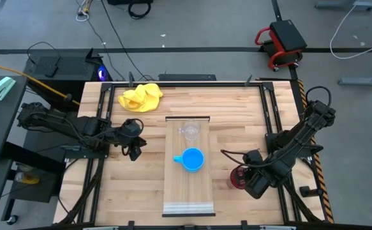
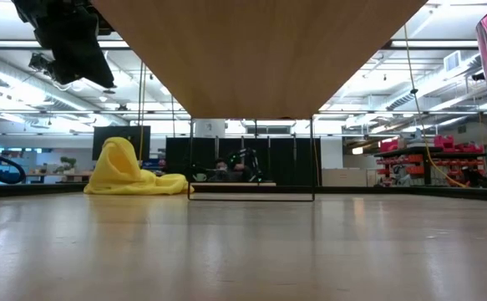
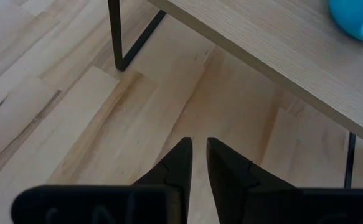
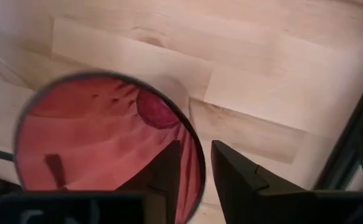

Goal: Stack small to large cups/mugs on shelf
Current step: Put the red cup on the shelf

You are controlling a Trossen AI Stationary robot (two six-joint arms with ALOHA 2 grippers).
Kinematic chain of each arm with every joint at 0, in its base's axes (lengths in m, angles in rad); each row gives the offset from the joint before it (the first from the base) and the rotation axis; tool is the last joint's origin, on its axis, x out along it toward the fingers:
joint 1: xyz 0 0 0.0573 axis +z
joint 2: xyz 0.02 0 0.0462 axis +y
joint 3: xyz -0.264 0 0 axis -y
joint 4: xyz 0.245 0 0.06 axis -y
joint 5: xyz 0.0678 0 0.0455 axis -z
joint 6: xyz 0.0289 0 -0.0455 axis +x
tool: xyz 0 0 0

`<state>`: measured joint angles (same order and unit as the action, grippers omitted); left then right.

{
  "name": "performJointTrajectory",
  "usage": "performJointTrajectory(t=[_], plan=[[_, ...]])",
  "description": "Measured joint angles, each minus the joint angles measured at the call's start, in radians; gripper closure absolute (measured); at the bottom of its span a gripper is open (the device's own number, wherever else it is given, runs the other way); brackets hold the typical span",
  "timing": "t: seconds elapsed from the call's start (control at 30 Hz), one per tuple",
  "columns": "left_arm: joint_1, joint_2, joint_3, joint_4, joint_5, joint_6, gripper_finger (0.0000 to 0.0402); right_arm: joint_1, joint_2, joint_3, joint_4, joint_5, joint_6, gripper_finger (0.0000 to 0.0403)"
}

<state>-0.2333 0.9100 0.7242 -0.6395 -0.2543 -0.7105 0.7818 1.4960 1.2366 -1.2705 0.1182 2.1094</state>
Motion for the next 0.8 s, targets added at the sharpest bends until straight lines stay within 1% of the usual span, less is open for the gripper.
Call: performJointTrajectory(t=[0.13,0.23,0.6,0.8], plan=[[0.000,0.000,0.000,0.000,0.000,0.000,0.0343,0.000,0.000,0.000,0.000,-0.026,-0.010,0.0324],[0.000,0.000,0.000,0.000,0.000,0.000,0.0341,0.000,0.000,0.000,0.001,-0.026,-0.011,0.0335],[0.000,0.000,0.000,0.000,-0.013,-0.001,0.0349,-0.001,-0.001,0.022,0.002,-0.025,-0.017,0.0340],[0.000,0.000,0.000,0.000,-0.015,-0.001,0.0345,-0.001,-0.001,0.022,0.000,-0.024,-0.018,0.0355]])
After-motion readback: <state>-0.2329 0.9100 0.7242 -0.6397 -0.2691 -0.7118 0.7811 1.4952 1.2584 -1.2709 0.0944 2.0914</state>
